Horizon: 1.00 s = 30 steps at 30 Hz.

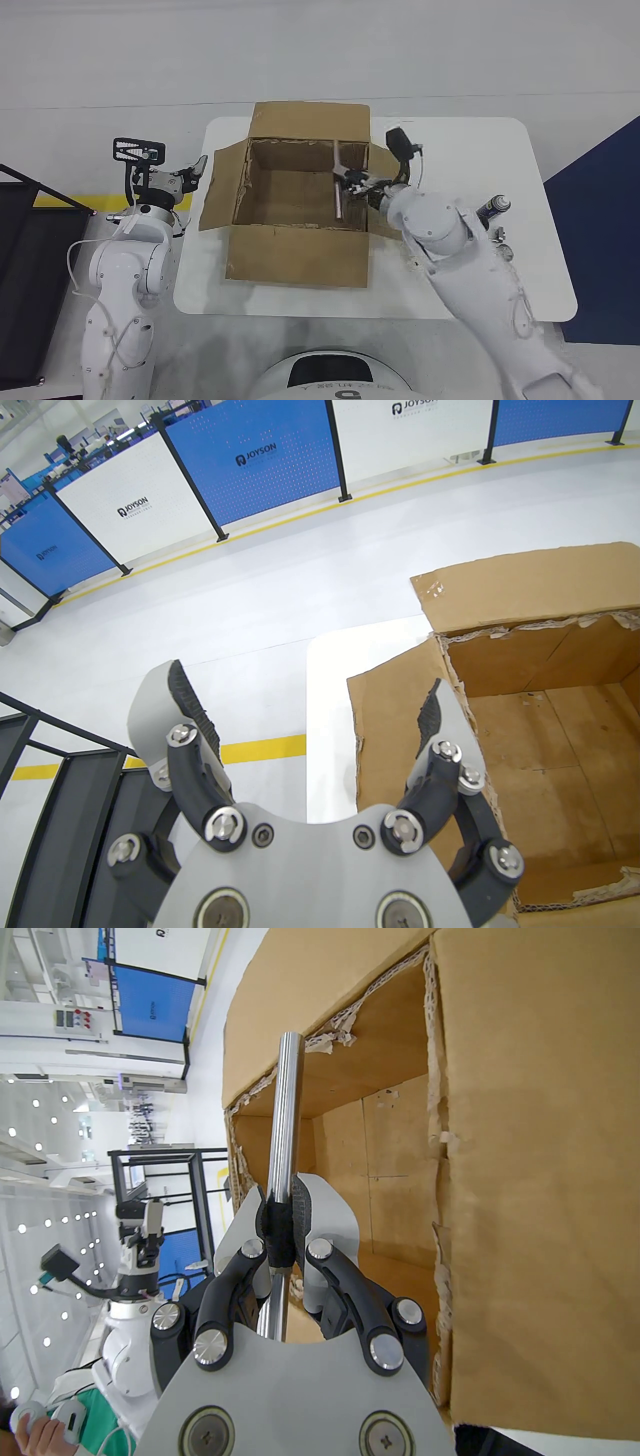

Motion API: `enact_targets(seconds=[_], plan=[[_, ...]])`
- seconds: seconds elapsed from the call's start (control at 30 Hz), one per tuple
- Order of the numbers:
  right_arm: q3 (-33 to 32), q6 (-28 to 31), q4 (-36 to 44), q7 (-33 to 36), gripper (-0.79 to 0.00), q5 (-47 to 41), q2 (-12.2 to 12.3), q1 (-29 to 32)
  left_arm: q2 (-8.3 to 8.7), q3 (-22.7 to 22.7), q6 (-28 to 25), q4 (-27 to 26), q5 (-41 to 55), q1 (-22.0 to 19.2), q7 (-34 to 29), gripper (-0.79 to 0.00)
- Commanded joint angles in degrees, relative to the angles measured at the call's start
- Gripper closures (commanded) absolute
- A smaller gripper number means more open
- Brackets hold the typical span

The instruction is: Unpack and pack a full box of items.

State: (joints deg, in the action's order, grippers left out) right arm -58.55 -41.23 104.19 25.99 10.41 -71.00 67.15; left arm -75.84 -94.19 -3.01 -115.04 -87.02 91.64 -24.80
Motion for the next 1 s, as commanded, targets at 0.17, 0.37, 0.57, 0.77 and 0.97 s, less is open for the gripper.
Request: enact_targets(seconds=[0.17,0.37,0.57,0.77,0.97], plan=[[10.33,-4.51,-8.02,-6.70,0.000,1.45,-3.21,-6.90,0.00,0.00,0.00,0.00,0.00,0.00,0.00,-0.785],[14.95,-6.64,-13.33,-8.64,0.000,4.14,-4.85,-9.36,0.00,0.00,0.00,0.00,0.00,0.00,0.00,-0.785],[14.70,-6.51,-16.37,-7.06,-0.200,6.01,-4.92,-9.75,0.00,0.00,0.00,0.00,0.00,0.00,0.00,-0.785],[11.69,-5.77,-12.95,-4.20,-0.311,8.78,-3.62,-7.23,0.00,0.00,0.00,0.00,0.00,0.00,0.00,-0.785],[3.43,-2.44,-2.38,-0.62,-0.366,11.47,-0.82,-0.27,0.00,0.00,0.00,0.00,0.00,0.00,0.00,-0.785]])
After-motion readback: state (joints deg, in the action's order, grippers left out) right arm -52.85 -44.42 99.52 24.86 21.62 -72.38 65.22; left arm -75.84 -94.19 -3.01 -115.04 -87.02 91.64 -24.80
